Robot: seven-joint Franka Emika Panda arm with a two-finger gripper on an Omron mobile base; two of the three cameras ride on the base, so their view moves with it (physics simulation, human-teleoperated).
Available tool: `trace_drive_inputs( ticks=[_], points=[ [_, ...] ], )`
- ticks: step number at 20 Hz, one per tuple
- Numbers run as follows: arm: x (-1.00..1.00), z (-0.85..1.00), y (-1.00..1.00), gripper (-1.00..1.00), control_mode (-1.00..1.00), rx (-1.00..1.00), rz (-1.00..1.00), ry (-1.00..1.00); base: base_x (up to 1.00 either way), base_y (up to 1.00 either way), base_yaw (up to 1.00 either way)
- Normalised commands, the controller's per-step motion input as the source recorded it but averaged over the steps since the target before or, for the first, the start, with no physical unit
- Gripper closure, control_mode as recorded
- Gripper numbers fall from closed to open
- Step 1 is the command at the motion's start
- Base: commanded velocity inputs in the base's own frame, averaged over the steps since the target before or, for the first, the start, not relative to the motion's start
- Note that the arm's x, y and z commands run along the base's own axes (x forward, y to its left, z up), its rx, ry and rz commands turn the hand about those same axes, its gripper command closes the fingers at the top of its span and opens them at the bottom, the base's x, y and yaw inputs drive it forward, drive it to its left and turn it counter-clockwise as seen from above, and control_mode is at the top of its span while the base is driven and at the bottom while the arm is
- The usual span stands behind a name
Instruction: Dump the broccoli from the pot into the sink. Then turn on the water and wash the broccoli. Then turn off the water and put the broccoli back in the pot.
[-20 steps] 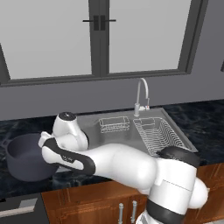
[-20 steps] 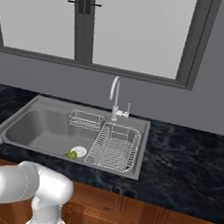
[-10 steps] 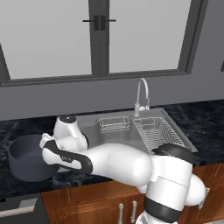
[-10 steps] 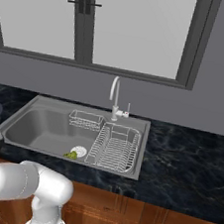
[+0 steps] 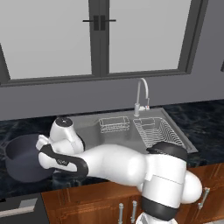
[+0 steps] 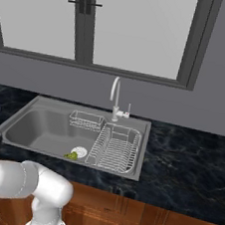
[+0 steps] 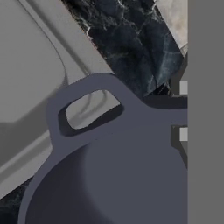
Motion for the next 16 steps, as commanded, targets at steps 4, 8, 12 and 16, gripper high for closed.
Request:
trace_drive_inputs(
  ticks=[4,8,12,16],
  points=[
    [0.01,0.0,0.26,1.0,-1.0,-0.02,0.0,-0.02,0.0,0.0,0.0],
    [0.18,-0.01,0.1,1.0,-1.0,0.0,0.0,-0.01,0.0,0.0,0.0],
    [0.26,-0.05,0.06,1.0,-1.0,0.0,0.0,0.0,0.0,0.0,0.0],
    [0.27,-0.1,0.08,-1.0,-1.0,-0.01,0.0,0.0,0.0,0.0,0.0]
  ],
)
